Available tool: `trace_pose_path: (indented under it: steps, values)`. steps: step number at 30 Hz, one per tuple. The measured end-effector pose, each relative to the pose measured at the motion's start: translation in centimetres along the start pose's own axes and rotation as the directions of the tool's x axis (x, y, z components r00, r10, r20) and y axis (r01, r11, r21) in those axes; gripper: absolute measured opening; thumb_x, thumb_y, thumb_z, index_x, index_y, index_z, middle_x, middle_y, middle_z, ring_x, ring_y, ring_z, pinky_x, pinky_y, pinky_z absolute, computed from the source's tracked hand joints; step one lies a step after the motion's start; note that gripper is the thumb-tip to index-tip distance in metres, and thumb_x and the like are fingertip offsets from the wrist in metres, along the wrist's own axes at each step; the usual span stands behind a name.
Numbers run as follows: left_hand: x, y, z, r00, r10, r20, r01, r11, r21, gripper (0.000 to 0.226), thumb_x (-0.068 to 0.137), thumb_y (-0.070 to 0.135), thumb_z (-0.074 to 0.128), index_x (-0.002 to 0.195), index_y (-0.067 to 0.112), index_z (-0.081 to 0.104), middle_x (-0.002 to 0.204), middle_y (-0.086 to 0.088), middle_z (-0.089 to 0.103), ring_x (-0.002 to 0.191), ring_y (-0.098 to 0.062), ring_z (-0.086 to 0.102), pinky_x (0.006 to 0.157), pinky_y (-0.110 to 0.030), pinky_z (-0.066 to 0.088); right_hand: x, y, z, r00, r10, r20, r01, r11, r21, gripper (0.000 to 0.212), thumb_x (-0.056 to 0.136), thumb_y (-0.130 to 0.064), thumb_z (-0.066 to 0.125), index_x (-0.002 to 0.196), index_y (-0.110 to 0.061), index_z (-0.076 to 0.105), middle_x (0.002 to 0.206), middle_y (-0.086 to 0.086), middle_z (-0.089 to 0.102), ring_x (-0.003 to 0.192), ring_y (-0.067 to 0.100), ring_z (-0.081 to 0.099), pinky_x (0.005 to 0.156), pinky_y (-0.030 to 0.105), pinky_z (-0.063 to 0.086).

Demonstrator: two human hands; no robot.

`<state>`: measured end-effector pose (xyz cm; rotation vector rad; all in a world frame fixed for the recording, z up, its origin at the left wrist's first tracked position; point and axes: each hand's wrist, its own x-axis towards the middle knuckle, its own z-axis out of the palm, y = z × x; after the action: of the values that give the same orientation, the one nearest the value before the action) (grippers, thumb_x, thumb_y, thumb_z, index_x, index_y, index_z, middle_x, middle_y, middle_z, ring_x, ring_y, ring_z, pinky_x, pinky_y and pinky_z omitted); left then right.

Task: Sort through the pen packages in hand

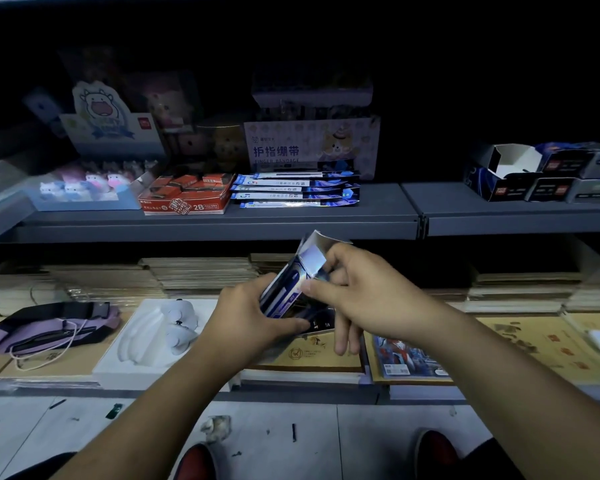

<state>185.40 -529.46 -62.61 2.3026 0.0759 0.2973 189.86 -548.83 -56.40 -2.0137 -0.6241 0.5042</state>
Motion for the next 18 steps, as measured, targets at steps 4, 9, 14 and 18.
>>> trace_pose_path:
  steps: [4, 9, 14, 18]
  values:
    - [0.1, 0.0, 0.0, 0.994, -0.075, 0.079, 0.079, 0.996, -0.049, 0.039, 0.063, 0.030, 0.096, 0.090, 0.038, 0.070, 0.082, 0.023, 0.075, 0.073, 0.004, 0.071, 0.063, -0.014, 0.054, -0.2, -0.2, -0.5, 0.915, -0.247, -0.319, 0.116, 0.918, -0.379, 0.014, 0.094, -0.033, 0.072, 0.099, -0.020, 0.067, 0.086, -0.007, 0.072, 0.067, 0.012, 0.070, 0.067, 0.040, 0.061]
    - [-0.2, -0.4, 0.2, 0.990, -0.072, 0.120, 0.067, 0.997, 0.049, 0.045, 0.064, 0.038, 0.094, 0.102, 0.038, 0.069, 0.085, 0.021, 0.074, 0.078, 0.005, 0.068, 0.069, -0.018, 0.053, 0.1, 0.2, -1.3, 0.853, -0.420, -0.309, 0.195, 0.807, -0.558, 0.041, 0.089, -0.048, 0.070, 0.127, -0.034, 0.061, 0.118, -0.017, 0.049, 0.113, 0.005, 0.051, 0.091, 0.029, 0.048]
    - [-0.4, -0.3, 0.8, 0.983, 0.006, 0.182, -0.026, 0.994, 0.109, 0.054, 0.065, 0.045, 0.092, 0.111, 0.046, 0.063, 0.094, 0.024, 0.071, 0.086, 0.006, 0.066, 0.077, -0.023, 0.057, 1.0, 1.4, -1.1, 0.933, -0.325, -0.153, 0.201, 0.826, -0.526, 0.024, 0.084, -0.042, 0.075, 0.108, -0.039, 0.071, 0.118, -0.022, 0.051, 0.117, 0.007, 0.040, 0.107, 0.037, 0.038]
    - [-0.4, 0.0, 1.0, 0.978, 0.020, 0.205, -0.048, 0.991, 0.129, 0.050, 0.064, 0.048, 0.091, 0.102, 0.047, 0.060, 0.092, 0.024, 0.070, 0.084, 0.008, 0.065, 0.074, -0.018, 0.055, 1.6, 1.5, -0.9, 0.932, -0.326, -0.162, 0.288, 0.933, -0.217, 0.007, 0.078, -0.019, 0.087, 0.081, -0.022, 0.081, 0.103, -0.011, 0.069, 0.098, 0.006, 0.065, 0.094, 0.038, 0.053]
